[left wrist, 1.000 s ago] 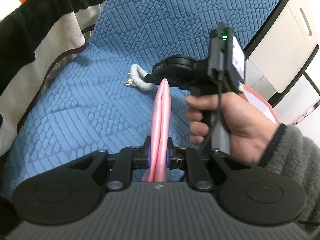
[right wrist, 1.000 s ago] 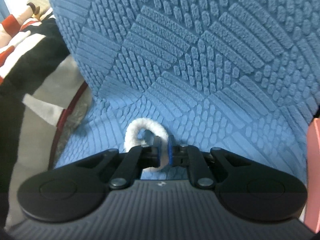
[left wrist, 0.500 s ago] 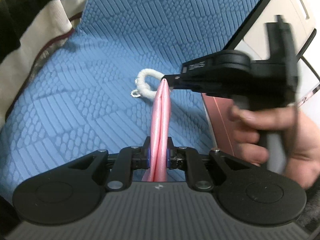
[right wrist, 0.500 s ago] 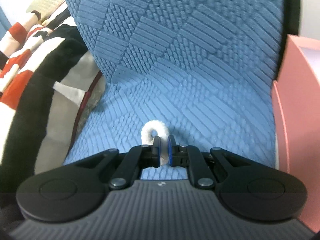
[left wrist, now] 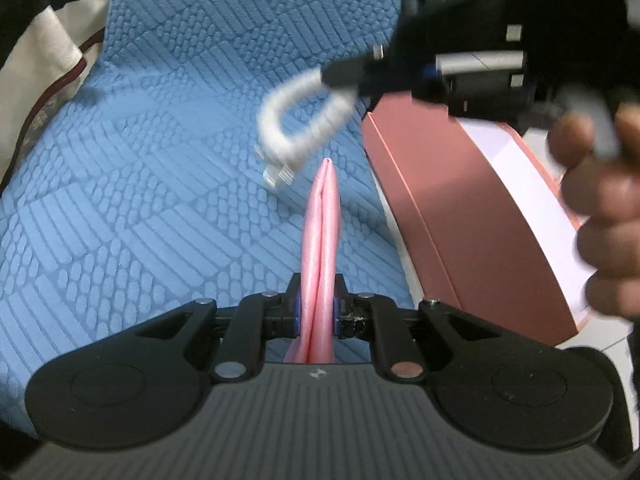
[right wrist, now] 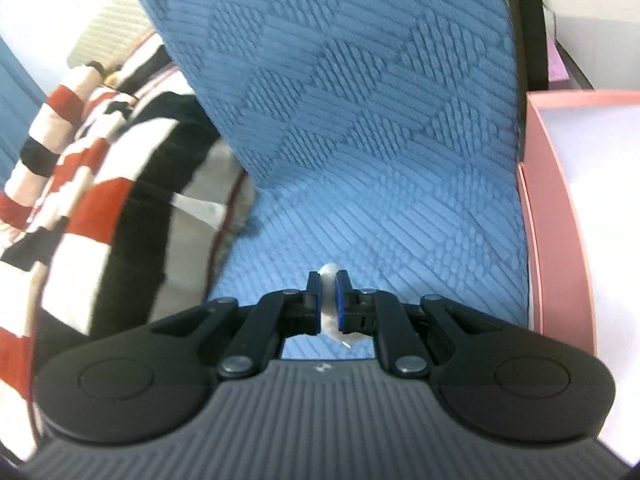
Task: Organize objects
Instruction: 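Carry the hair tie with the right gripper to the pink loop in the left gripper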
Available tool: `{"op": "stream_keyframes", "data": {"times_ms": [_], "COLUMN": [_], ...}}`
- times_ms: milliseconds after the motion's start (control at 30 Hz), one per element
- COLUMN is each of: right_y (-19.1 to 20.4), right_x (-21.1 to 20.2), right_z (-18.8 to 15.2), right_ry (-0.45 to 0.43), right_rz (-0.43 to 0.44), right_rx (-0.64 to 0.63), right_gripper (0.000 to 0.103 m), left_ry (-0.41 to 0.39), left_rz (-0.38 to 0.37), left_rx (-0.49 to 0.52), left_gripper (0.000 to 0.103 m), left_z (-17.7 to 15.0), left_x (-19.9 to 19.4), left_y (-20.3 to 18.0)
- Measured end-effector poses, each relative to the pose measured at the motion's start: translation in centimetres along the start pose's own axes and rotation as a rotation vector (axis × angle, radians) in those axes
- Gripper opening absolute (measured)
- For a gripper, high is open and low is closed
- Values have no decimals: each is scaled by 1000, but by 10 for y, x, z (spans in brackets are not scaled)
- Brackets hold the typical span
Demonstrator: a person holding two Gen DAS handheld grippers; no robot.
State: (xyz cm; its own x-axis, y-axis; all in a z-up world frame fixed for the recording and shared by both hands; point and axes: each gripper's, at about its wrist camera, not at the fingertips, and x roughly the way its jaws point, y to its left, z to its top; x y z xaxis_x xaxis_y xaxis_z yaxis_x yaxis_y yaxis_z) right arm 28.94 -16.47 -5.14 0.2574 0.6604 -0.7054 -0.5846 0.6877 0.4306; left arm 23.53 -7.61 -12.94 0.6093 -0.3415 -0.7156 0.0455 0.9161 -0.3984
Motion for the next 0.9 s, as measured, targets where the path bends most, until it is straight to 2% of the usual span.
{"op": "stream_keyframes", "data": {"times_ms": [200,300,433,533,733,900], "right_y": [21,23,17,1,-25,-37], "right_x": [-14,-18,-18,-14,-3,4], "right_z": [3,-3,-14,-23,-44,-53], "right_ry": [-19,-13,-12,0,40,53], "right_rz": [73,96,44,11,14,11], "right_rx": [9,40,68,157,303,341], "right_gripper": [10,10,10,10,11,12], "left_ry": [-16,-27,-83,-109,-102,-85], "left_rz": [35,41,65,76,83,87], "left_rx": [77,78,75,66,88,102], "left_gripper": [14,14,14,14,14,14], "left_z": [-1,-1,1,2,2,-3], "left_x": [2,1,-7,-11,-12,-9], "left_y": [-9,-9,-6,-4,-5,-7]}}
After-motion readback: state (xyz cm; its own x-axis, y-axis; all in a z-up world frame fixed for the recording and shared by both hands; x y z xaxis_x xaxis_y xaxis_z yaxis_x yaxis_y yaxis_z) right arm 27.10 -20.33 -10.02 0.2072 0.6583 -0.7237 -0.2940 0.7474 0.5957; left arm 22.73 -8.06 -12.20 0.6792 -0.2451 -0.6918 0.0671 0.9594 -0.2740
